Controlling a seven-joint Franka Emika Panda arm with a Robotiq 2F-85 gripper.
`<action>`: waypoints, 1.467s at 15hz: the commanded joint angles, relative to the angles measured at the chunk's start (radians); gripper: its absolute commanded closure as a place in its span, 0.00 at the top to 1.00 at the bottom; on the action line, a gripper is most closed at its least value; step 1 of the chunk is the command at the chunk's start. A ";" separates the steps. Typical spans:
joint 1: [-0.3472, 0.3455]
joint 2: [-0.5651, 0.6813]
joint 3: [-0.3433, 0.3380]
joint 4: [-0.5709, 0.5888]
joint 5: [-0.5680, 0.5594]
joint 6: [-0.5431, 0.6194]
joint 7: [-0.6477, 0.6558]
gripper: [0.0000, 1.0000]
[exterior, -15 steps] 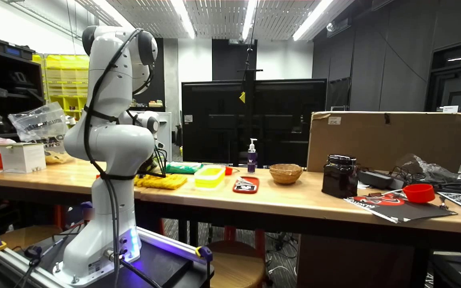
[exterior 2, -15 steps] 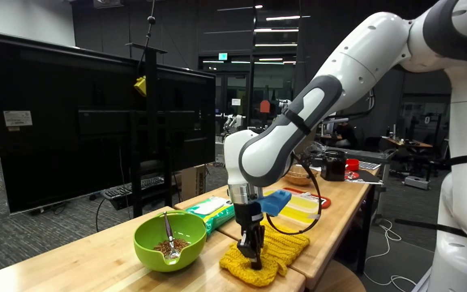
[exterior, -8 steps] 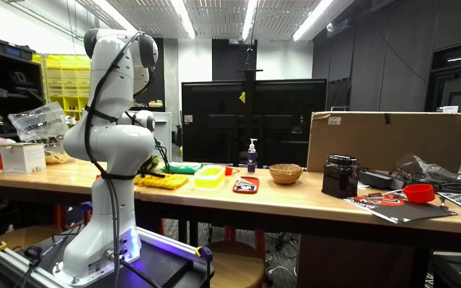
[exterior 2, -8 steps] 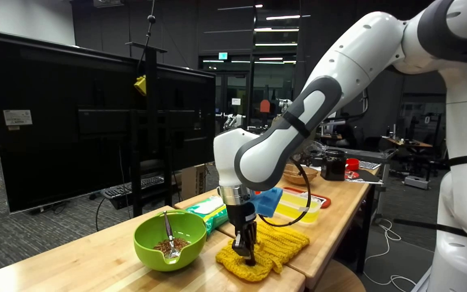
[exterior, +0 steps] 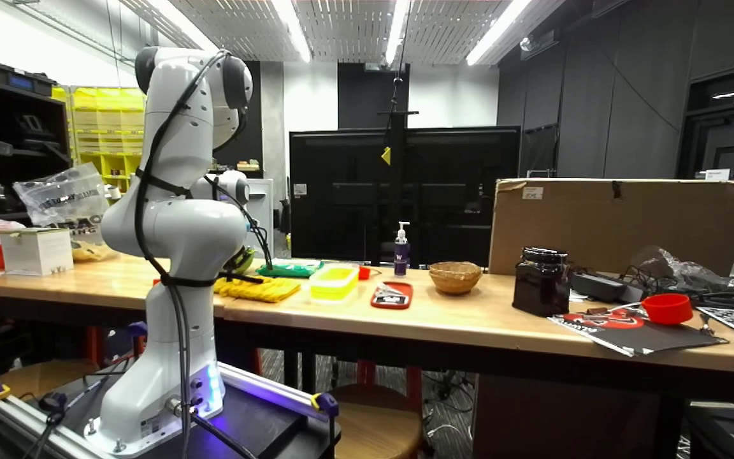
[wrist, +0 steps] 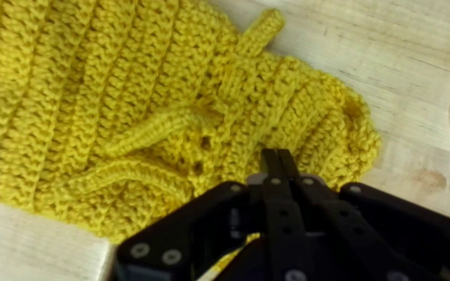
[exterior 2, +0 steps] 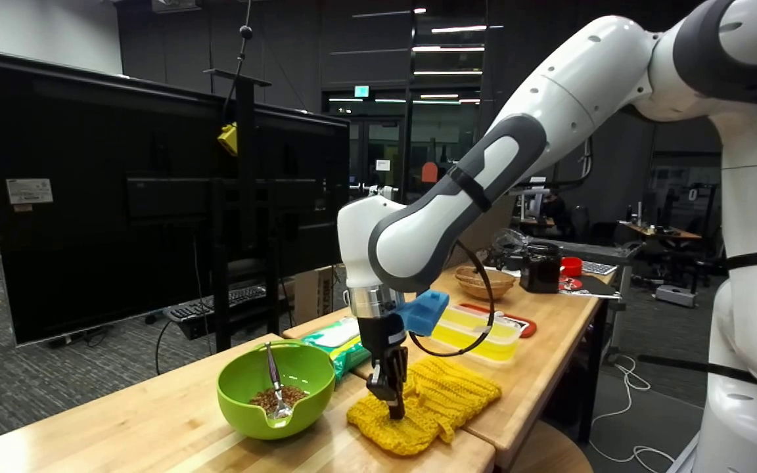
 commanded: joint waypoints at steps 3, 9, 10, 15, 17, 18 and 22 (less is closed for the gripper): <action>-0.027 -0.024 -0.012 0.080 0.006 -0.123 -0.042 0.00; -0.044 -0.058 -0.019 0.129 0.019 -0.174 -0.078 0.00; -0.049 -0.064 -0.019 0.131 0.032 -0.170 -0.100 0.00; -0.063 -0.089 -0.023 0.135 0.082 -0.161 -0.164 0.00; -0.064 -0.099 -0.022 0.142 0.089 -0.176 -0.170 0.00; -0.063 -0.105 -0.022 0.146 0.088 -0.184 -0.166 0.15; -0.062 -0.128 -0.022 0.171 0.094 -0.245 -0.155 0.43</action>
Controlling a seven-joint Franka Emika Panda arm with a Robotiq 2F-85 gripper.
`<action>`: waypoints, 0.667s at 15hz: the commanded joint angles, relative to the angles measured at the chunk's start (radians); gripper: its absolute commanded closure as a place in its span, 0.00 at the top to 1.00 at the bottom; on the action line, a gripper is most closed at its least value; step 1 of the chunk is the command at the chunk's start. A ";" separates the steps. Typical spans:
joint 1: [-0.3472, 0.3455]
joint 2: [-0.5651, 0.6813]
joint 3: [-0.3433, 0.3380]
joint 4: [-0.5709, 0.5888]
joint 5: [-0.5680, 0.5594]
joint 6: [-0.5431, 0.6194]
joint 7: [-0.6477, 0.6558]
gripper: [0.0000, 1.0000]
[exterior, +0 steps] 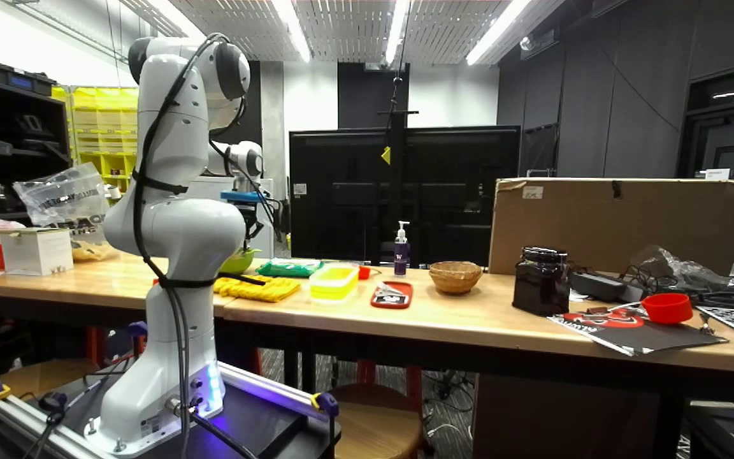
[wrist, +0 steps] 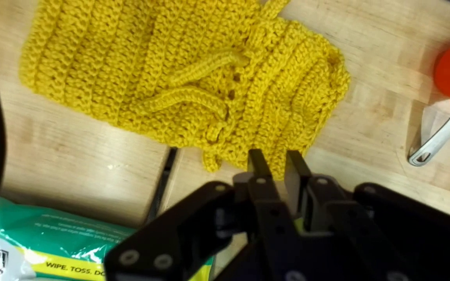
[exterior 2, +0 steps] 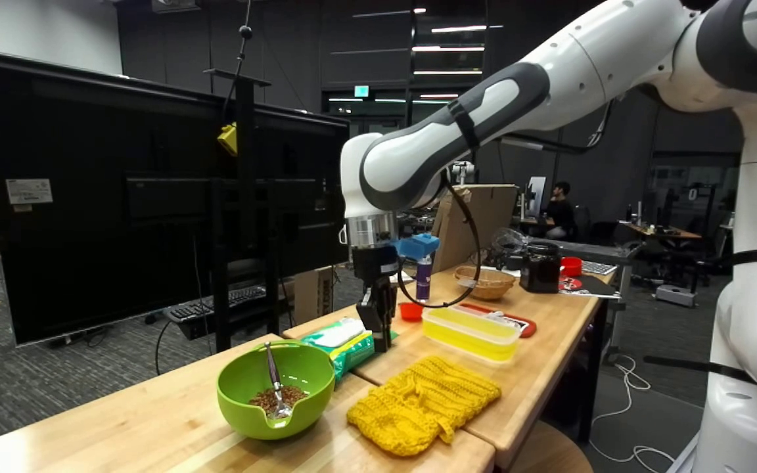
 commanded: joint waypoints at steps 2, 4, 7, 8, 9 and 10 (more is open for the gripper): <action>0.002 -0.050 -0.004 0.026 0.008 -0.089 0.033 0.56; 0.002 -0.063 -0.005 0.032 0.011 -0.098 0.065 0.70; 0.001 -0.084 -0.006 0.018 0.024 -0.075 0.102 0.90; 0.000 -0.093 -0.006 0.009 0.025 -0.067 0.125 0.98; -0.001 -0.106 -0.008 -0.007 0.021 -0.057 0.151 0.99; -0.003 -0.117 -0.010 -0.019 0.017 -0.053 0.176 1.00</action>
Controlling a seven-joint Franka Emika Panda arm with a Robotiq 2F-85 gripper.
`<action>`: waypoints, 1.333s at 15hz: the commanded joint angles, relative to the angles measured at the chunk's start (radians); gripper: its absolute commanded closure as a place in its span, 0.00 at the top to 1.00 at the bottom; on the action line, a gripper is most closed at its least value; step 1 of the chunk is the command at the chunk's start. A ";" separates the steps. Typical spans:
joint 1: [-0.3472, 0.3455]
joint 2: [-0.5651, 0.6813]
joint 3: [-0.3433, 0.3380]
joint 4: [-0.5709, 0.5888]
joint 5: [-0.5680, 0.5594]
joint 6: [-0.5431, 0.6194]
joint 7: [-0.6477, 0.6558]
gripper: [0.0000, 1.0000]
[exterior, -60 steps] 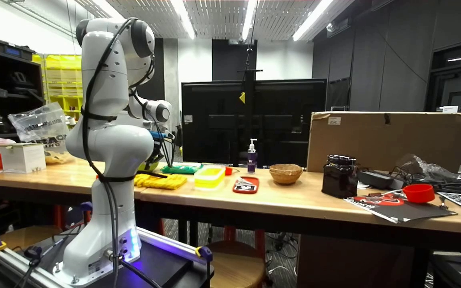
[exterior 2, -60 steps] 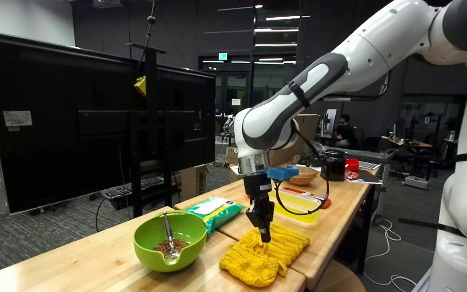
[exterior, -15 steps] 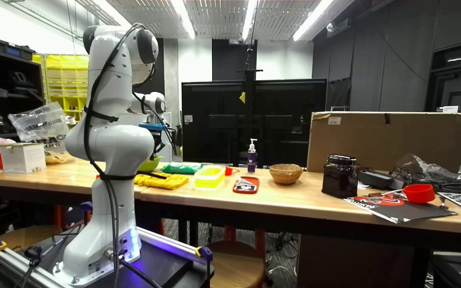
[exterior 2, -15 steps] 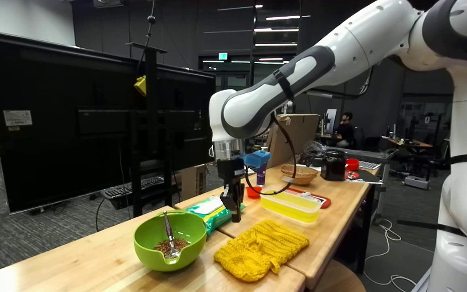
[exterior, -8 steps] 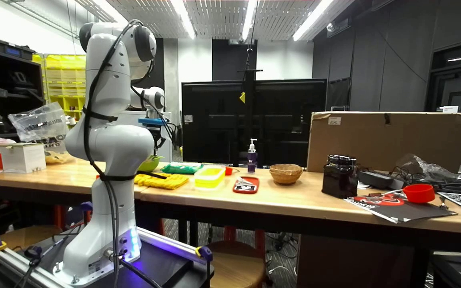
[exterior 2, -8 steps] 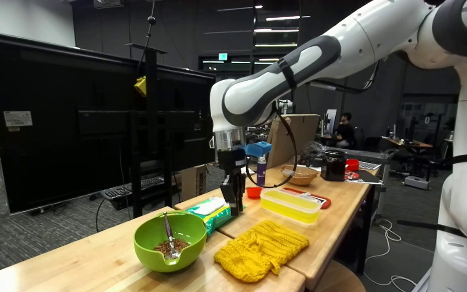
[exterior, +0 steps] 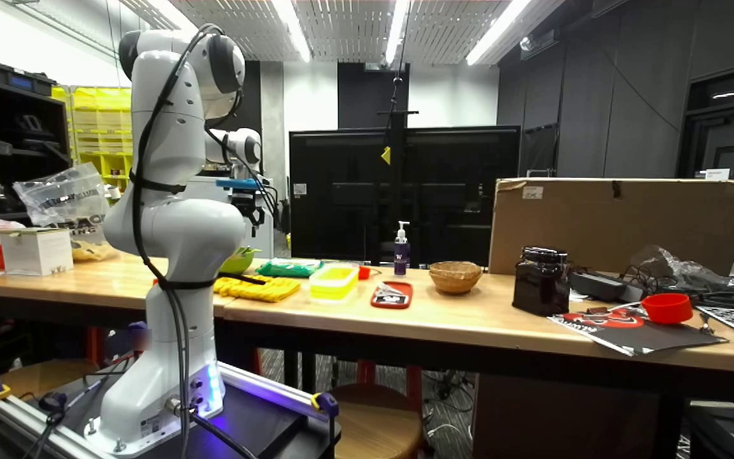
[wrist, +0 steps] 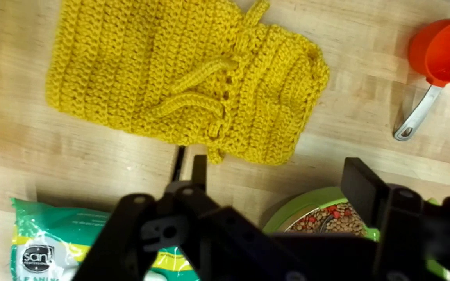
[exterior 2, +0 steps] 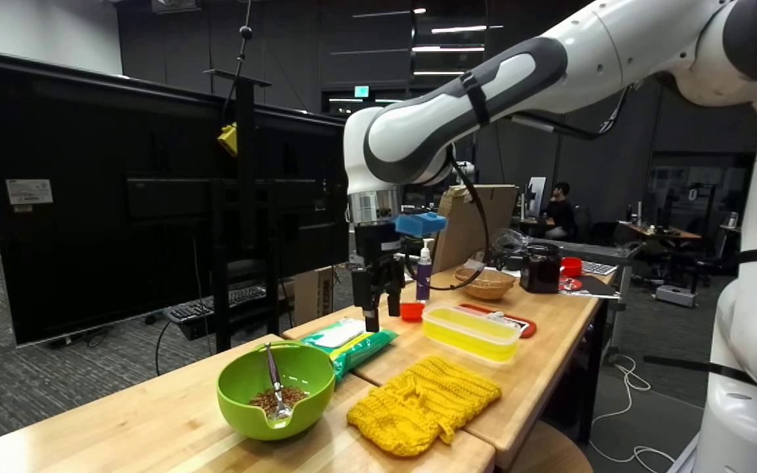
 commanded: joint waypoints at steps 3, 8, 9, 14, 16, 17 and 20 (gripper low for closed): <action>-0.019 -0.112 -0.026 -0.105 0.006 0.008 0.124 1.00; -0.087 -0.264 -0.090 -0.216 -0.013 -0.073 0.191 1.00; -0.107 -0.296 -0.107 -0.233 -0.021 -0.095 0.187 1.00; -0.211 -0.421 -0.212 -0.280 -0.056 -0.200 0.138 1.00; -0.252 -0.446 -0.259 -0.276 -0.064 -0.235 0.103 1.00; -0.269 -0.451 -0.281 -0.271 -0.064 -0.246 0.081 1.00; -0.306 -0.452 -0.327 -0.254 -0.062 -0.263 0.032 1.00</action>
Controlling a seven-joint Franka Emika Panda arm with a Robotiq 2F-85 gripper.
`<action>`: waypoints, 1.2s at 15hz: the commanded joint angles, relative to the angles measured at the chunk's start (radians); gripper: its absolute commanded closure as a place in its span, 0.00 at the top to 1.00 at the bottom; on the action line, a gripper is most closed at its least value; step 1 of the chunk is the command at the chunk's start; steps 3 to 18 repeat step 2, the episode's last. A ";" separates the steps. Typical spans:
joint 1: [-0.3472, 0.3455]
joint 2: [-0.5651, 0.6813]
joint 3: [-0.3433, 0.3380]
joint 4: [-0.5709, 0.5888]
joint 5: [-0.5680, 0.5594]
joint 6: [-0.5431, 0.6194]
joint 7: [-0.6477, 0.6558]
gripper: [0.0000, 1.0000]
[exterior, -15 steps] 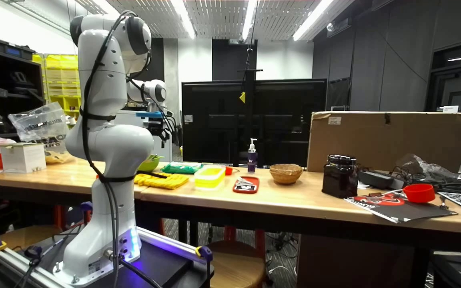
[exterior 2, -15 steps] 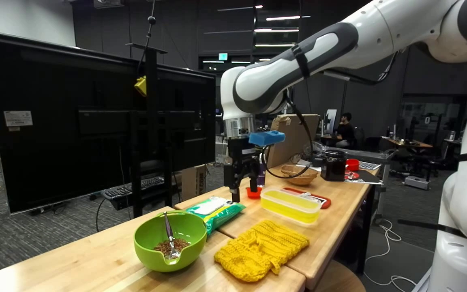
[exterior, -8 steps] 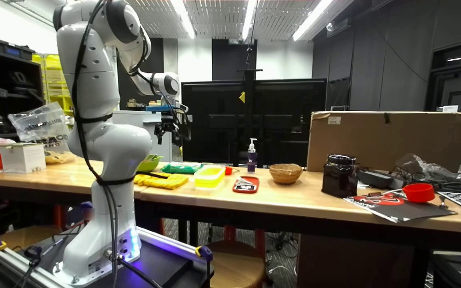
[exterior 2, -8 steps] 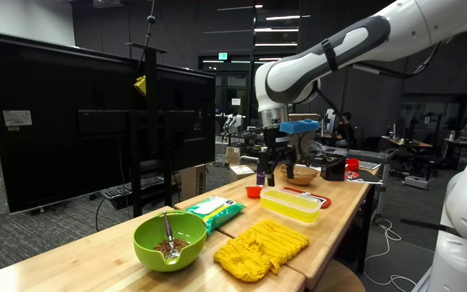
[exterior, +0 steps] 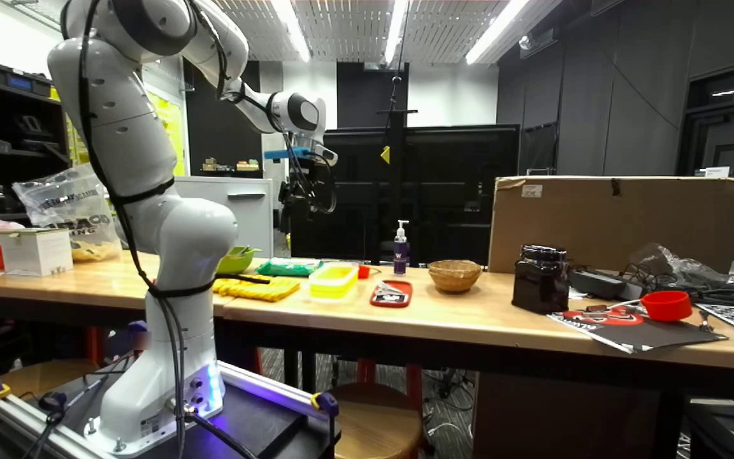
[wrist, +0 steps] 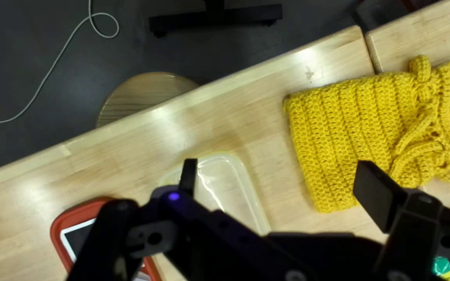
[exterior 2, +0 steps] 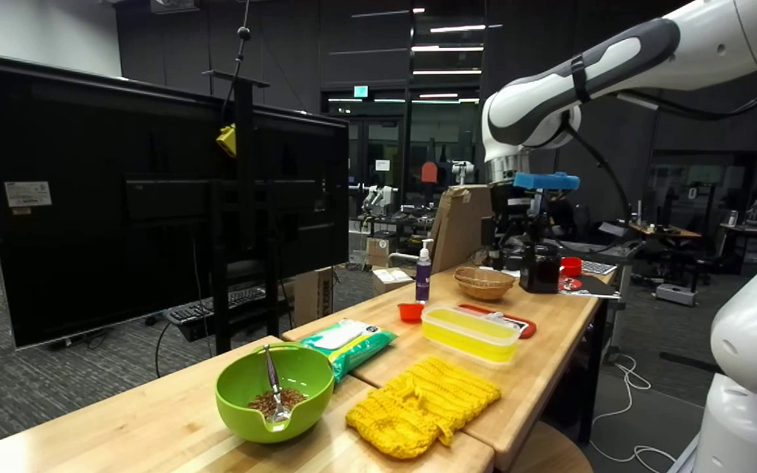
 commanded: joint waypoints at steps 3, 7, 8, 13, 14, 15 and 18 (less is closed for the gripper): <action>-0.039 -0.017 -0.045 0.011 -0.005 -0.036 -0.061 1.00; -0.039 -0.017 -0.045 0.011 -0.005 -0.036 -0.061 1.00; -0.039 -0.017 -0.045 0.011 -0.005 -0.036 -0.061 1.00; -0.039 -0.017 -0.045 0.011 -0.005 -0.036 -0.061 1.00; -0.039 -0.017 -0.045 0.011 -0.005 -0.036 -0.061 1.00; -0.039 -0.017 -0.045 0.011 -0.005 -0.036 -0.061 1.00; -0.039 -0.017 -0.045 0.011 -0.005 -0.036 -0.061 1.00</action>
